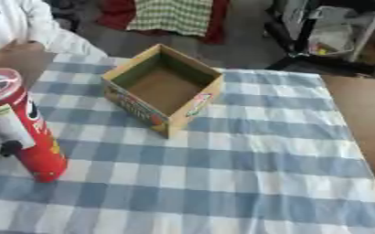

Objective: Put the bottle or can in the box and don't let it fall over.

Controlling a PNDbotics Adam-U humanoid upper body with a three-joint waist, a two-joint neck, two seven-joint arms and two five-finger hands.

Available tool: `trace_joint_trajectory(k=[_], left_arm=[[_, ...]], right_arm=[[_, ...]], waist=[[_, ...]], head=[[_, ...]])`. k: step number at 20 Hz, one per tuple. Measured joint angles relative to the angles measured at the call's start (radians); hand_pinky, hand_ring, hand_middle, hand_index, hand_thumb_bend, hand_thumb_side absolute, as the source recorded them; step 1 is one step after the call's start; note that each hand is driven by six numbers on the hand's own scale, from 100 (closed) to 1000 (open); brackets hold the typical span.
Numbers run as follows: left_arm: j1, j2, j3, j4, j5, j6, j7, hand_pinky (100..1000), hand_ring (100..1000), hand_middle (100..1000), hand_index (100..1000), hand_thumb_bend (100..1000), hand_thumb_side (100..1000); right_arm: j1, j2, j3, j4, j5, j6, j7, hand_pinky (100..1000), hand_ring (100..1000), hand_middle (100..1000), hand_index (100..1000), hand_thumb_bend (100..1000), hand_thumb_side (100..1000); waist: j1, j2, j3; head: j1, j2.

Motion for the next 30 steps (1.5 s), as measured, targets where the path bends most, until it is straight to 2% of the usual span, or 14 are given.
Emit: trace_joint_trajectory(k=[11,24,28,29,30], left_arm=[[-0.067,-0.014,-0.019,0.036,0.015,-0.012,-0.004,1000,1000,931,856,948,294],[-0.139,-0.039,-0.037,0.067,0.013,-0.028,0.006,1000,1000,885,812,926,256],[-0.150,-0.052,-0.043,0.076,0.017,-0.030,0.009,1000,1000,825,771,845,151],[-0.151,-0.053,-0.043,0.077,0.019,-0.029,0.012,1000,973,798,749,780,117],[-0.151,-0.053,-0.043,0.077,0.020,-0.027,0.016,1000,970,795,745,768,112]], right_arm=[[0.000,0.008,0.000,0.000,-0.001,0.004,0.003,883,1000,838,839,100,686],[0.000,0.016,0.001,0.000,-0.005,0.010,0.006,883,1000,830,833,100,694],[0.000,0.016,0.001,0.000,-0.006,0.012,0.007,883,1000,827,826,100,696],[0.000,0.016,0.001,0.000,-0.006,0.012,0.006,883,1000,826,826,100,698],[0.000,0.016,0.001,0.000,-0.006,0.012,0.006,883,1000,826,825,100,699]], waist=[[0.000,0.004,-0.005],[-0.001,0.013,-0.012],[-0.001,0.014,-0.015],[-0.001,0.014,-0.015],[-0.001,0.014,-0.015]], head=[[-0.030,0.010],[-0.032,0.018],[-0.031,0.018],[-0.031,0.018],[-0.031,0.018]])
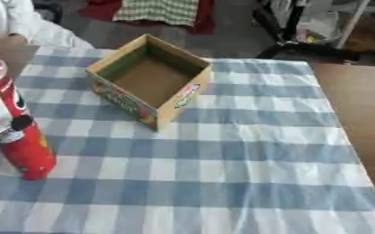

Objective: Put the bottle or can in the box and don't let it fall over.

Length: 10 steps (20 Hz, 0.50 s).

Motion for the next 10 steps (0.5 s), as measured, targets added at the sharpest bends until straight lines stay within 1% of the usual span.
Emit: trace_joint_trajectory(k=[2,3,4,5,6,7,9,10], left_arm=[[-0.001,0.000,0.000,0.004,0.005,0.006,0.009,1000,936,762,703,630,100],[-0.003,0.000,0.000,0.005,0.007,0.011,0.014,1000,911,737,662,542,100],[-0.003,0.000,0.000,0.005,0.007,0.016,0.019,1000,897,721,641,510,100],[-0.003,0.000,0.000,0.005,0.007,0.021,0.023,1000,870,695,621,441,100],[-0.003,0.000,-0.001,0.005,0.007,0.026,0.027,1000,860,684,611,418,100],[-0.003,0.000,-0.001,0.004,0.007,0.031,0.031,1000,835,658,585,374,100],[-0.003,0.000,-0.001,0.003,0.005,0.039,0.039,1000,784,614,538,318,100],[-0.003,0.000,0.000,0.002,0.002,0.042,0.043,1000,776,607,530,311,100]], right_arm=[[0.000,0.001,0.000,0.000,-0.001,0.000,0.000,883,1000,824,824,100,700],[0.000,0.002,0.000,0.000,-0.001,0.000,0.000,884,1000,823,823,100,701],[0.000,0.004,0.000,0.000,-0.002,0.001,0.000,884,1000,823,822,100,701],[0.000,0.006,0.000,0.000,-0.002,0.001,-0.001,884,1000,822,820,100,702],[0.000,0.007,0.000,0.000,-0.002,0.002,-0.002,884,1000,822,819,100,702],[0.000,0.007,0.000,0.000,-0.002,0.002,-0.002,884,1000,821,818,100,703],[0.000,0.007,0.000,0.000,-0.002,0.002,-0.002,884,1000,819,816,100,706],[0.000,0.007,0.000,0.000,-0.002,0.002,-0.002,884,1000,819,815,100,706]], waist=[[0.000,0.000,0.000],[0.000,0.000,0.000],[0.001,0.000,-0.001],[0.001,0.000,-0.001],[0.001,0.000,-0.001],[0.001,0.000,-0.001],[0.001,0.000,-0.001],[0.001,0.000,-0.001]], head=[[0.000,0.000],[0.000,0.000],[0.000,0.000],[0.000,0.000],[0.000,0.000],[0.000,0.000],[0.000,0.000],[0.000,0.000]])
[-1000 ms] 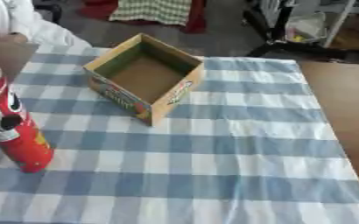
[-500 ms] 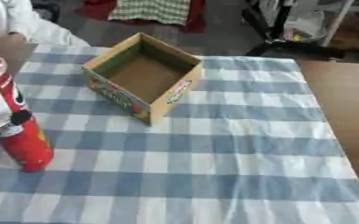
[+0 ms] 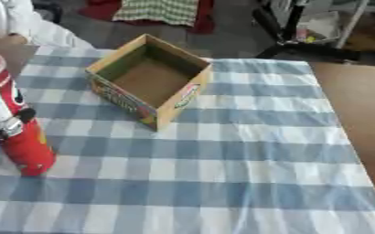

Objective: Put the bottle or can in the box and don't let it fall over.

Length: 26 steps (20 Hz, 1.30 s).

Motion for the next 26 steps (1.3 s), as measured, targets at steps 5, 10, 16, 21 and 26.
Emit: trace_joint_trajectory(k=[5,10,16,21,26], left_arm=[[0.001,0.000,0.000,-0.003,-0.025,-0.003,0.021,1000,742,545,461,357,100],[-0.002,0.002,0.001,-0.016,-0.064,-0.024,0.040,1000,728,536,450,350,100],[-0.105,0.033,0.000,-0.050,-0.066,-0.033,0.052,1000,717,532,447,317,100],[-0.262,0.059,-0.017,-0.037,-0.032,-0.025,0.053,1000,715,531,448,290,100],[-0.403,0.077,-0.034,0.016,-0.001,-0.021,0.055,1000,712,530,447,276,100]], right_arm=[[0.000,0.000,0.000,0.000,-0.001,0.000,0.000,885,1000,816,813,100,710],[0.000,0.001,0.000,0.000,-0.001,0.000,0.000,886,1000,815,811,100,712],[-0.015,0.001,0.000,0.000,-0.004,0.000,0.000,886,1000,818,814,100,706],[-0.069,0.003,0.009,0.000,-0.015,-0.005,0.009,886,1000,818,814,100,706],[-0.117,0.014,0.018,0.000,-0.026,-0.012,0.024,886,1000,818,813,100,710]], waist=[[0.000,0.000,0.000],[0.001,0.003,-0.001],[0.011,0.015,-0.015],[0.012,0.038,-0.051],[0.019,0.079,-0.090]], head=[[-0.001,0.000],[-0.014,0.000],[-0.027,0.001],[-0.018,-0.009],[0.008,-0.046]])
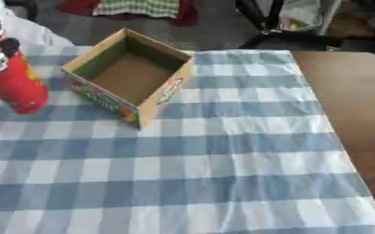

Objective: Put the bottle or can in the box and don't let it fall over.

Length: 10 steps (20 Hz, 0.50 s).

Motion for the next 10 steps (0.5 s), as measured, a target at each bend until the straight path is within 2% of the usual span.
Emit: trace_joint_trajectory(k=[5,10], left_arm=[[-0.124,0.013,-0.021,0.087,-0.003,0.000,0.000,1000,712,530,448,267,100],[-0.220,0.011,-0.034,0.181,-0.015,-0.013,-0.002,1000,711,529,448,263,100]], right_arm=[[-0.034,0.005,0.006,0.000,-0.003,-0.005,0.010,886,1000,817,813,100,712],[-0.060,0.012,0.014,0.000,-0.010,-0.007,0.020,886,1000,817,813,100,712]], waist=[[0.000,0.029,-0.039],[0.002,0.050,-0.079]], head=[[0.034,-0.051],[0.060,-0.087]])
